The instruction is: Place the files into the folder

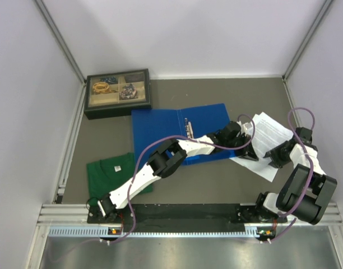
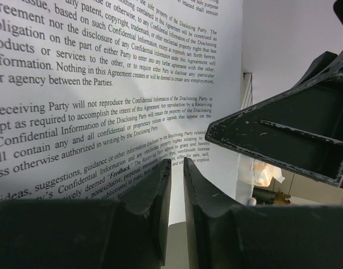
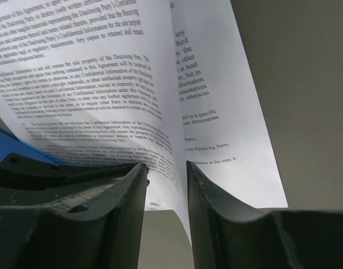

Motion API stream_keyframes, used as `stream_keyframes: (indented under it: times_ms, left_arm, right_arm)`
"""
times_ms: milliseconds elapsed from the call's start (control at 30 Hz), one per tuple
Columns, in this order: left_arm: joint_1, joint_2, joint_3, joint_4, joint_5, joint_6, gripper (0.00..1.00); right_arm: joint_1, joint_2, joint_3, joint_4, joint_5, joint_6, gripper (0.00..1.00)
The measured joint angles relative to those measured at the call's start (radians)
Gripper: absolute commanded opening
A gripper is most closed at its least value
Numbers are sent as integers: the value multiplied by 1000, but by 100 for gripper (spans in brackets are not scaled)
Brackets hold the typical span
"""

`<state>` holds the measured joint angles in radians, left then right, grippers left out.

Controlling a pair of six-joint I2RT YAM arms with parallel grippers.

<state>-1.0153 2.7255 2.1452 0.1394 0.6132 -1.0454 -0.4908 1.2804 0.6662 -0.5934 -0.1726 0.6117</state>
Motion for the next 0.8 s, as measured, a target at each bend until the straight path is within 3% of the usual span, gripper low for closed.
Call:
stream_keyframes:
  times_ms: [200,267,300,333,400,567,633,800]
  left_arm:
    - [0,0,0,1,0,0,21]
    - [0,0,0,1,0,0,21]
    - [0,0,0,1,0,0,23]
    - [0,0,0,1,0,1,25]
    - [0,0,0,2,2,8,31]
    - [-9,-26,1,-14,5,89,59]
    - [-15,-51,-3,-42,2,130,65]
    - [-27,-176,-64,-132,5,177,69]
  right_arm:
    - [0,0,-38,31,15,9,31]
    - [0,0,-51,44,14,14,17]
    - [0,1,-57,55,14,18,3]
    - [0,1,-61,64,14,20,0]
    - [0,1,-66,83,13,26,0]
    - [8,-52,-31,36,29,-3,0]
    - [11,-88,28,-19,59,-34,0]
    - [19,-183,283,-107,170,-133,0]
